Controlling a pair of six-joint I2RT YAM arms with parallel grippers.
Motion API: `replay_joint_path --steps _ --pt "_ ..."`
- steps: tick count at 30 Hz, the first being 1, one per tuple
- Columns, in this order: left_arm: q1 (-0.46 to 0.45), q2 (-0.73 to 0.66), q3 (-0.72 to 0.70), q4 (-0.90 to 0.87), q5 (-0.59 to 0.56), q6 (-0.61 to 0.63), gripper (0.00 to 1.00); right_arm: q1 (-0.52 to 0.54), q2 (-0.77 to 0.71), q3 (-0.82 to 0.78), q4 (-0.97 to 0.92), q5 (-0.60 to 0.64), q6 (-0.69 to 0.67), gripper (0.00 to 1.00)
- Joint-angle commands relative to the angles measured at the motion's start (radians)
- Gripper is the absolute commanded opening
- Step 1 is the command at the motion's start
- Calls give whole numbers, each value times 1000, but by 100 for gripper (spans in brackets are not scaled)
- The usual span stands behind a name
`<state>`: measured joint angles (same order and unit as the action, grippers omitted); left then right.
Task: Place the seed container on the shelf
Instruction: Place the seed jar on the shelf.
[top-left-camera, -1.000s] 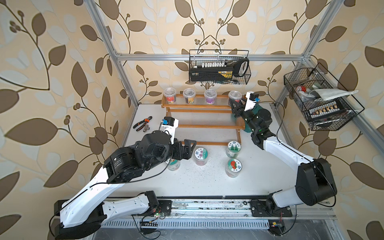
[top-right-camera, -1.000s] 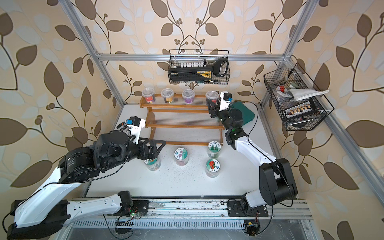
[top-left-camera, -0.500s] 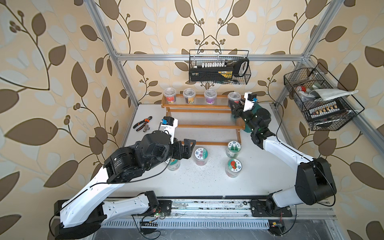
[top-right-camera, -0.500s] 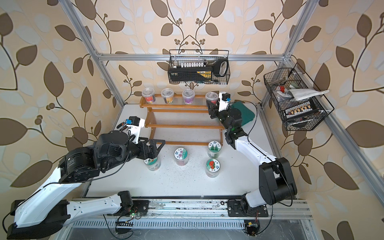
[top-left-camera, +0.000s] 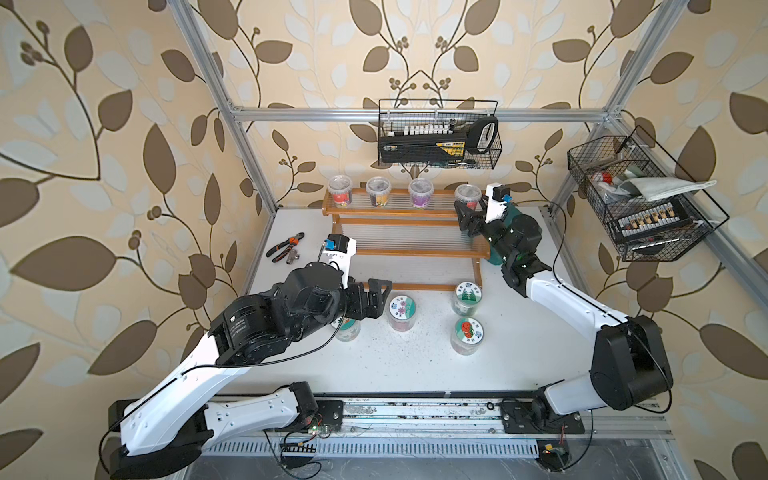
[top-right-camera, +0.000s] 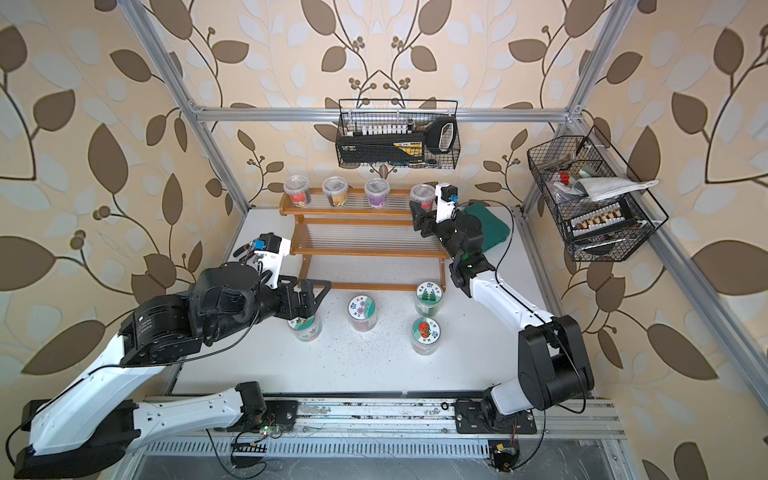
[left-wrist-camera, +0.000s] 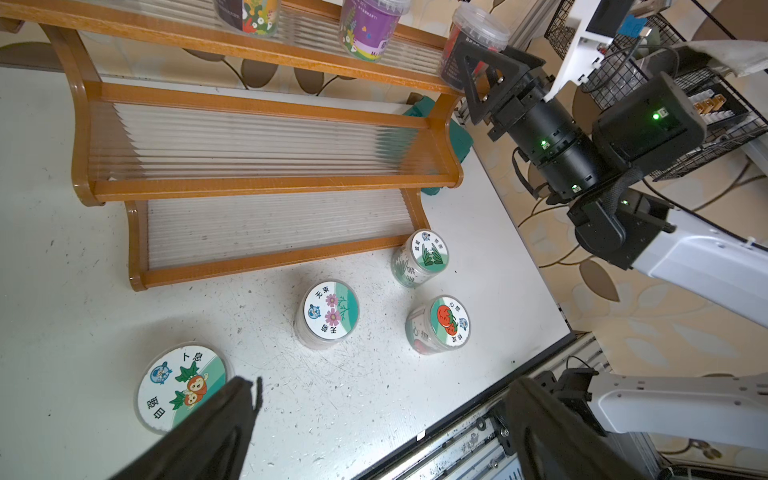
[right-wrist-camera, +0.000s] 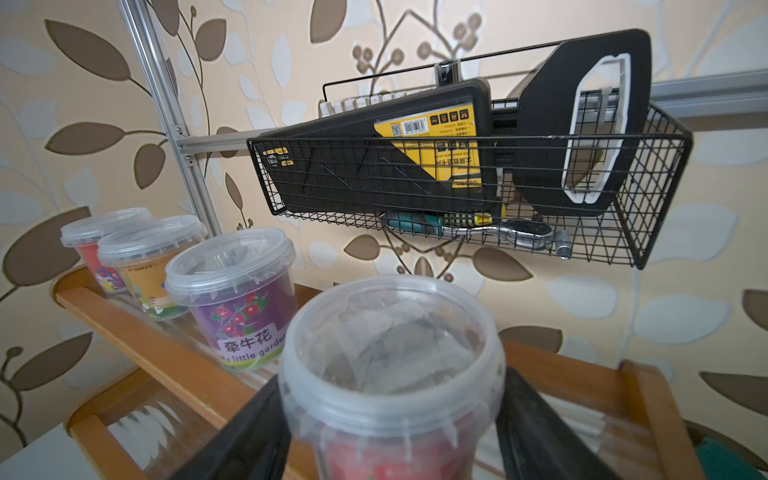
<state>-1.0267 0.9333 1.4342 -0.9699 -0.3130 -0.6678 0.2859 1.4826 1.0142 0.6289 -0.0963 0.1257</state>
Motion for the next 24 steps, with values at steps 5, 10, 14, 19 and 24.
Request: replay_joint_path --steps 5,10,14,19,24 --pt "2 -19 -6 28 -17 -7 98 -1 -22 12 -38 21 -7 82" --pt "3 -17 -12 31 -14 -7 98 -2 -55 -10 -46 26 -9 83" --pt "3 -17 -16 37 -11 -8 98 -2 -74 -30 -48 37 -9 82" --pt "3 -18 -17 37 -8 -9 98 -3 -93 -49 -50 42 -15 77" --pt "3 -17 -21 38 -8 -11 98 -4 -109 -71 -50 49 -17 71"
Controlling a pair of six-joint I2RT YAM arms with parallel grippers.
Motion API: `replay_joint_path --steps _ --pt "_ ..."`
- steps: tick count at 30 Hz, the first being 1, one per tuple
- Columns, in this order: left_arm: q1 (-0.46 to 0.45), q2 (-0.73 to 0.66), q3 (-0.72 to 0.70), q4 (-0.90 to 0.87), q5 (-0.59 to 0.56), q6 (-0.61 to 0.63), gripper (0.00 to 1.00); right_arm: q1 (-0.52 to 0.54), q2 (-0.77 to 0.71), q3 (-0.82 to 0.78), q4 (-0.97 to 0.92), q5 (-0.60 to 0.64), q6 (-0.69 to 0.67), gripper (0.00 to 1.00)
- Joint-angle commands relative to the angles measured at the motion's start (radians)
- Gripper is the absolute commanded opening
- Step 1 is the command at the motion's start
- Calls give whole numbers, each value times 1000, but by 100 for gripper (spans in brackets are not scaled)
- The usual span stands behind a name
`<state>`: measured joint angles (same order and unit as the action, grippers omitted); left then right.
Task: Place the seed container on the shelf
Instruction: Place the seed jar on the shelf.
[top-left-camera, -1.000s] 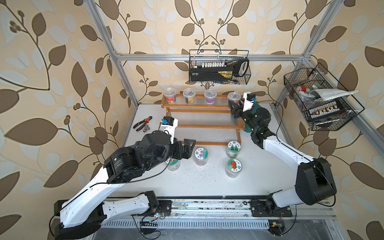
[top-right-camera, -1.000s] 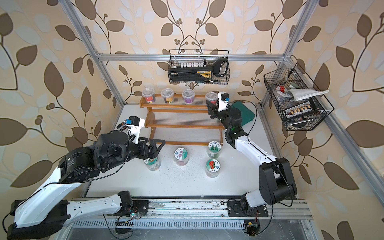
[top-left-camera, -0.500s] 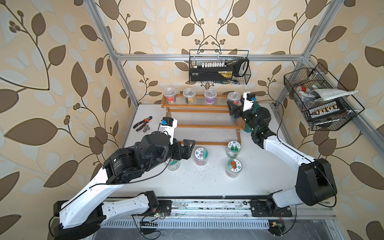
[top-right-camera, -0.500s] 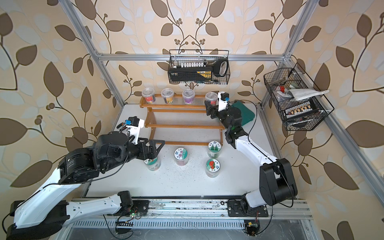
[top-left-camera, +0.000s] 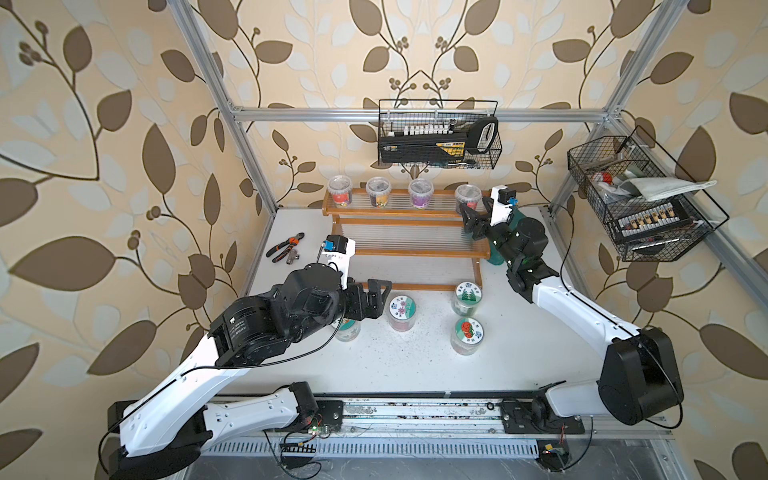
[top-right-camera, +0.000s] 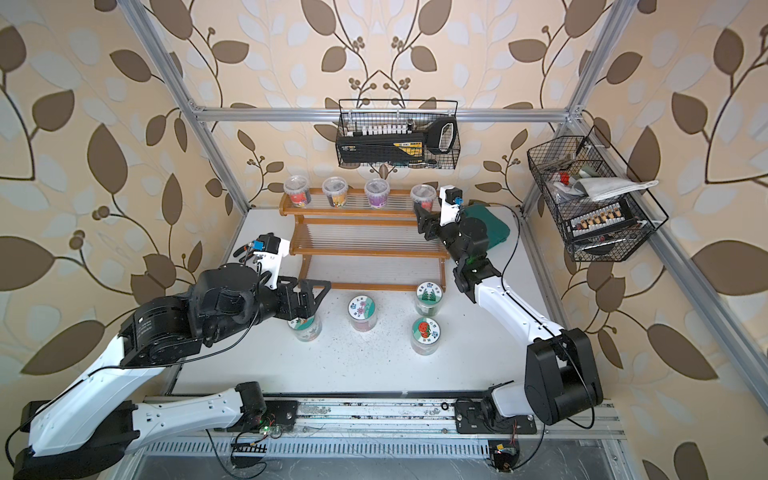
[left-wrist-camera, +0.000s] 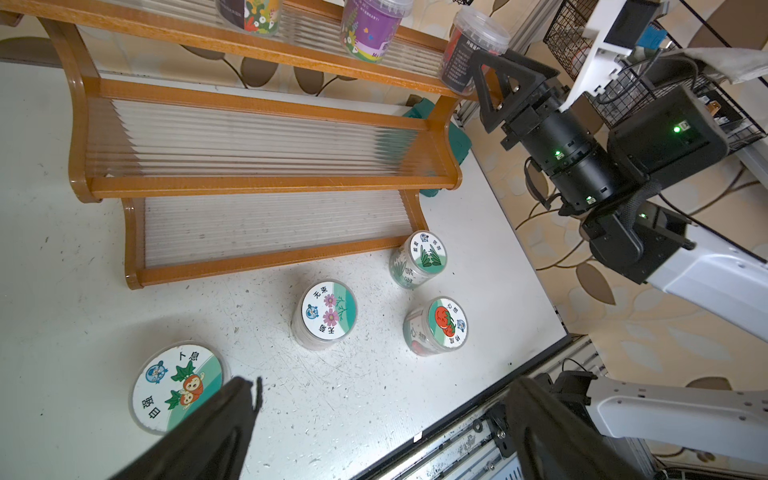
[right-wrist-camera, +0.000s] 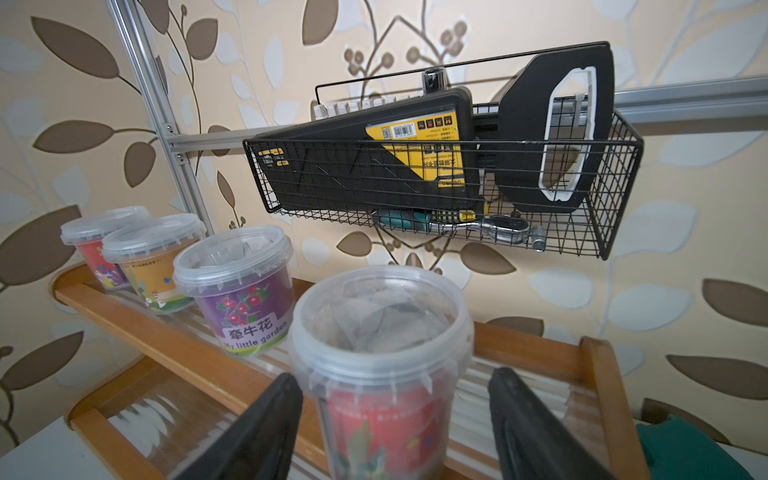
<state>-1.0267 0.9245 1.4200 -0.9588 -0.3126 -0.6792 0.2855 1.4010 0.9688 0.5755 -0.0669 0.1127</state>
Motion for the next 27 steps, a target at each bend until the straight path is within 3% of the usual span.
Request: replay_joint_path --steps 1,12,27 --pt "4 -9 -7 28 -7 0 98 -3 -28 -28 4 19 -5 70" --pt "3 -6 -10 32 0 -2 98 -14 -9 9 -22 -2 -18 50" --pt "3 0 -19 35 -2 1 98 -26 47 73 -80 -8 -25 49"
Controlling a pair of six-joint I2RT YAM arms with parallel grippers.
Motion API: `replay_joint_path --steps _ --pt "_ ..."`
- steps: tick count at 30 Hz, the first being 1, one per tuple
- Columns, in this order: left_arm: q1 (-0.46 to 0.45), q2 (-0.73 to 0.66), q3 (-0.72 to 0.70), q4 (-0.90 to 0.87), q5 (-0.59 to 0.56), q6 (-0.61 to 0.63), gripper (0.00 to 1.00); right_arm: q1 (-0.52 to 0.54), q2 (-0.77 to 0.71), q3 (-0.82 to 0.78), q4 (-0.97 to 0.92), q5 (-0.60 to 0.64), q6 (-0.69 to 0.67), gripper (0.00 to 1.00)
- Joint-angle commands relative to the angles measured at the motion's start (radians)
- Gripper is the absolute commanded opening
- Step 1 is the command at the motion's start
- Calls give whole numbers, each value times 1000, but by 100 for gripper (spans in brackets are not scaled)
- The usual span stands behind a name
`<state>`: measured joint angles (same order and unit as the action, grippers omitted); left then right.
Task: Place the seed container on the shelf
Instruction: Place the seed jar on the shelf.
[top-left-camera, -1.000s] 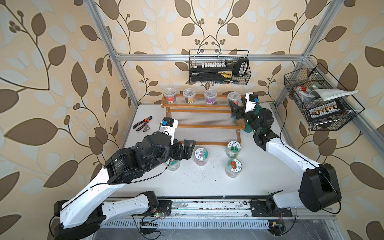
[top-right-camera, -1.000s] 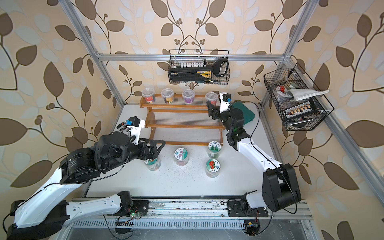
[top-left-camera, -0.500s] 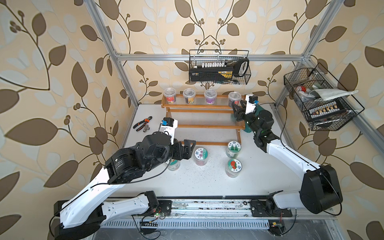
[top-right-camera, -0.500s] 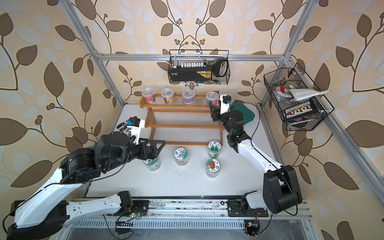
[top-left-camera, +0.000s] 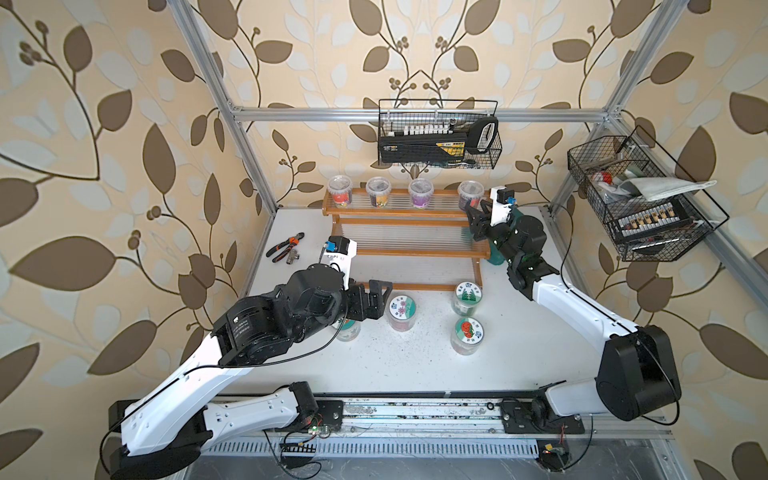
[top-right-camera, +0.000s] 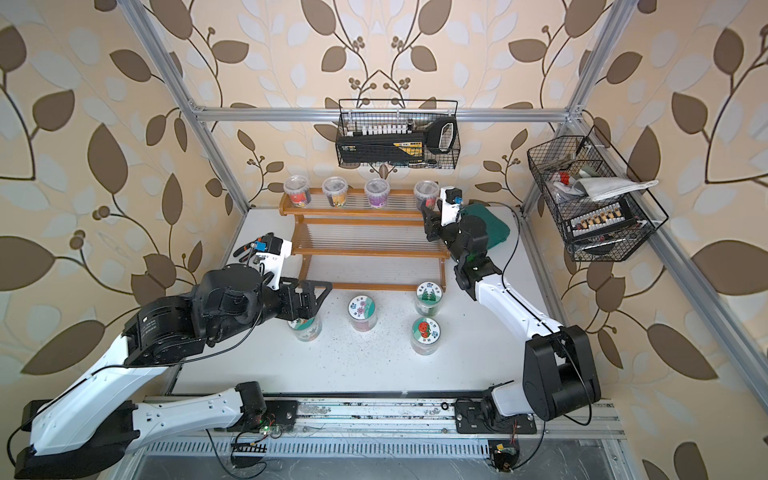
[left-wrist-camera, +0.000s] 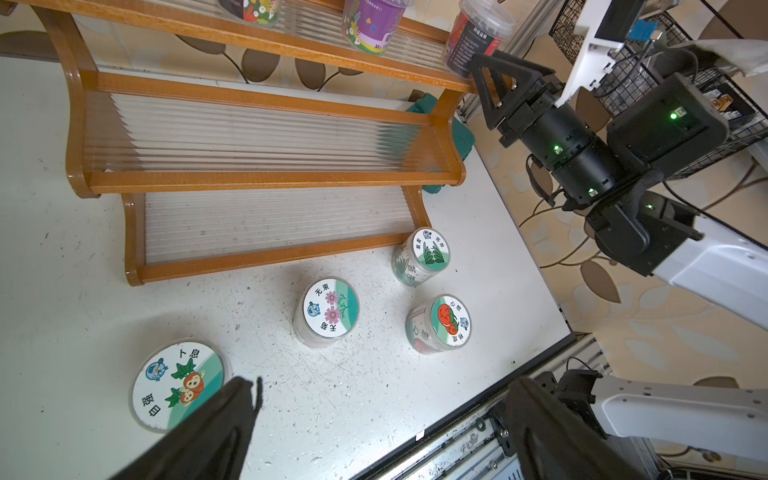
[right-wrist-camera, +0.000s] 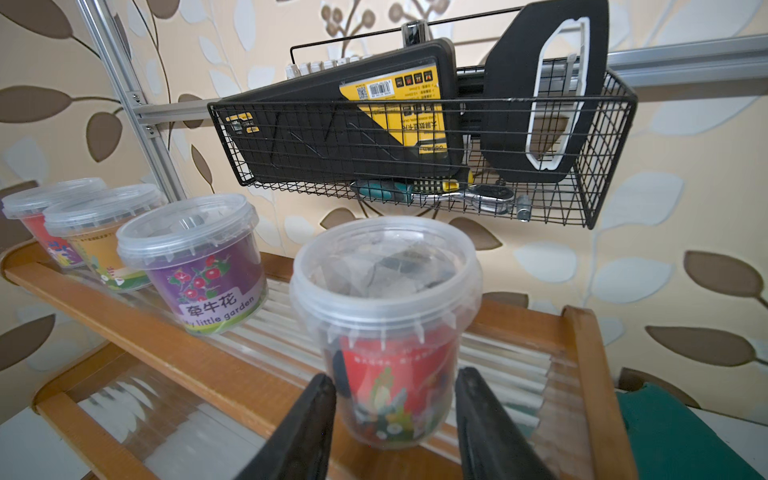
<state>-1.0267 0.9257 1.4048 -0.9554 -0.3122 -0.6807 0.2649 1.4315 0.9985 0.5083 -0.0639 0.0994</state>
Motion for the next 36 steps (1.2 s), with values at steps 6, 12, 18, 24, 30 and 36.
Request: replay_joint_path --steps 6,12,18,24,30,36 --pt "2 -2 -4 32 -5 1 98 -6 22 51 -23 -15 -18 50" --pt "3 -1 -4 30 -5 3 98 -13 24 69 -54 -29 -24 51" --pt "3 -1 -1 29 -6 5 98 -21 32 89 -83 -36 -21 52" --pt "4 -1 2 25 -9 8 98 -23 47 105 -90 -46 -14 52" --pt "3 -1 3 25 -12 13 98 -22 38 101 -99 -58 -9 52" --pt "3 2 0 24 -15 22 99 -22 -29 55 -125 -66 -3 63"
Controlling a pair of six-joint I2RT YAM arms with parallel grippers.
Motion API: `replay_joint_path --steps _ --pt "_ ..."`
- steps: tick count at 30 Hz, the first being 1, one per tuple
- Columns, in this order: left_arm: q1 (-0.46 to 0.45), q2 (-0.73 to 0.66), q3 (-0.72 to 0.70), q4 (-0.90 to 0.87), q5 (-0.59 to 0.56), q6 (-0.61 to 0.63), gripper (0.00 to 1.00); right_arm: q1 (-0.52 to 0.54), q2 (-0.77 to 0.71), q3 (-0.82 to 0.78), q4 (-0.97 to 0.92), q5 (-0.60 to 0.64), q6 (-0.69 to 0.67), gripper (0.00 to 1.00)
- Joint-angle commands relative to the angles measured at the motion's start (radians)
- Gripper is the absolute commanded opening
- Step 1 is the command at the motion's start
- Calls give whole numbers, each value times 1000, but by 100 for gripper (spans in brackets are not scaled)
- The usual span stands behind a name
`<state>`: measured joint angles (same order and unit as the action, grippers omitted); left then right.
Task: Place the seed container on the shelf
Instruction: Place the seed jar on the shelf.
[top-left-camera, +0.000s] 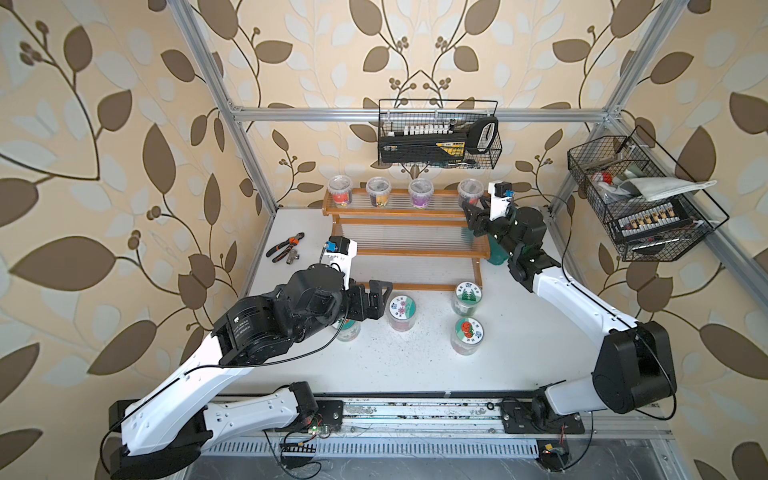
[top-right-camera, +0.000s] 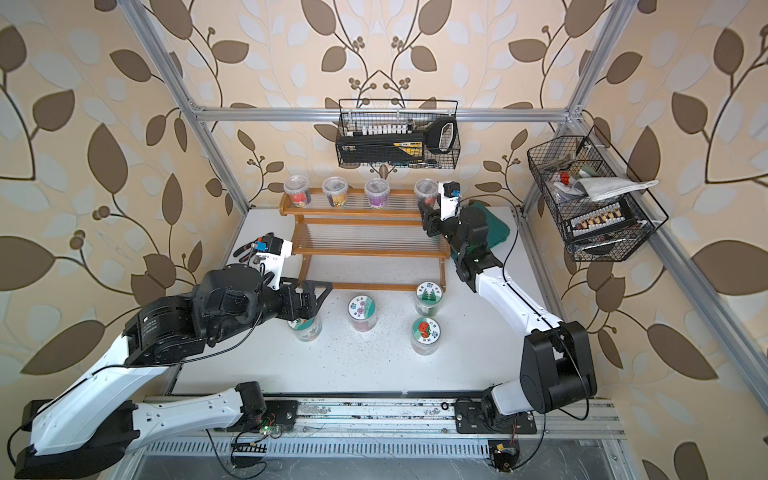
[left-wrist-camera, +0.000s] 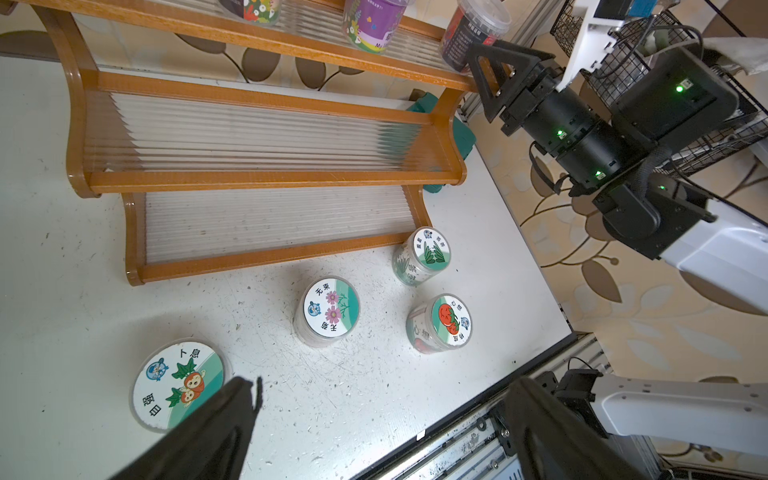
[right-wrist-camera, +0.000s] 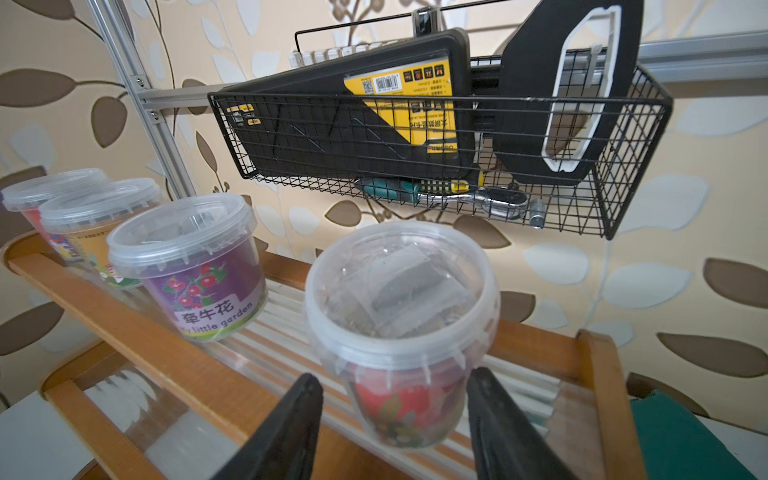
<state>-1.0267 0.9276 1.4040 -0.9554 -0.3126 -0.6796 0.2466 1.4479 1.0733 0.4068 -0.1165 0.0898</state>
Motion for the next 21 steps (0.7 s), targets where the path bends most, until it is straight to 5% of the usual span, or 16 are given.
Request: replay_joint_path --steps 1,21 --pt "3 -1 1 24 -16 22 98 -4 -58 -28 -28 -14 7 65" --pt "2 -43 -6 -63 -87 12 98 -3 -377 -111 -520 -131 140 94"
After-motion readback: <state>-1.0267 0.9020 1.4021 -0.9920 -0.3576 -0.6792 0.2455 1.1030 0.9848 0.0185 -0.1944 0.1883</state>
